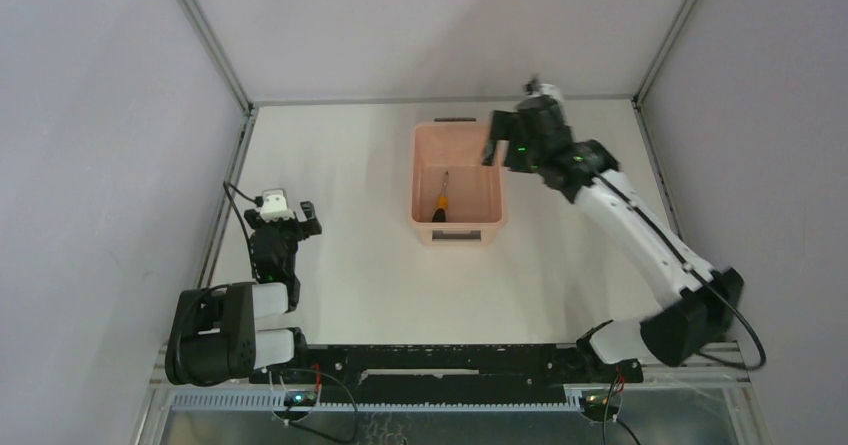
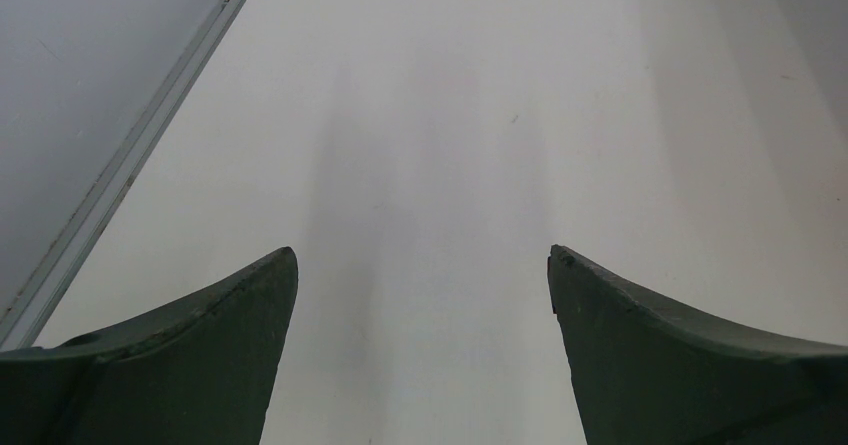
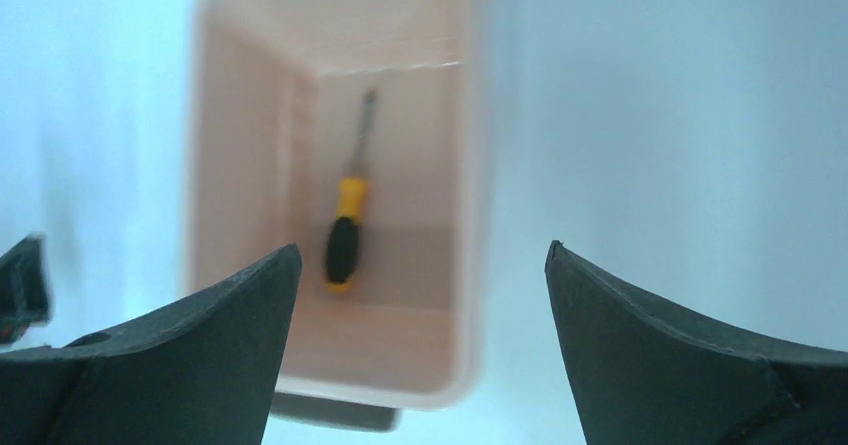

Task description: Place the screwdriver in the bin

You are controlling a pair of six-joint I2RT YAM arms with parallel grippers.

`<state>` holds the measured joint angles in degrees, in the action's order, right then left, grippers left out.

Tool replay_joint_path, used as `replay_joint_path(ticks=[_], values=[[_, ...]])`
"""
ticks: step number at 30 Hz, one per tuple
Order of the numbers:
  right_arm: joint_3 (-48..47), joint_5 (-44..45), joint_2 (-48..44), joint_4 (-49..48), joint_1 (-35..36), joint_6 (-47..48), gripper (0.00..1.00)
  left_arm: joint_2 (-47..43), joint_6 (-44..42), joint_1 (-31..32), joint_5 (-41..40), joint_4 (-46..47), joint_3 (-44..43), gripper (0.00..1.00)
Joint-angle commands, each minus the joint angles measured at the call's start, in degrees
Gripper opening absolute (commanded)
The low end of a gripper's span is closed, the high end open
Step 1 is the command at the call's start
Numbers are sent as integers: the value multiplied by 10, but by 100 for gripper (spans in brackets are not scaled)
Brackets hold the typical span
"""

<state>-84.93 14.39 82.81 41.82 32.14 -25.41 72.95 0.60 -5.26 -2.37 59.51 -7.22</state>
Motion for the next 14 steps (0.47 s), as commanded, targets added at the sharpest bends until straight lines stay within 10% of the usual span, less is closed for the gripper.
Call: replay_joint_path(ticks=[1, 14], values=[[81, -31, -85, 6, -120, 38, 100, -11, -2, 2, -2, 25, -29, 100], [168, 12, -223, 16, -258, 75, 100, -11, -2, 2, -2, 25, -29, 100]])
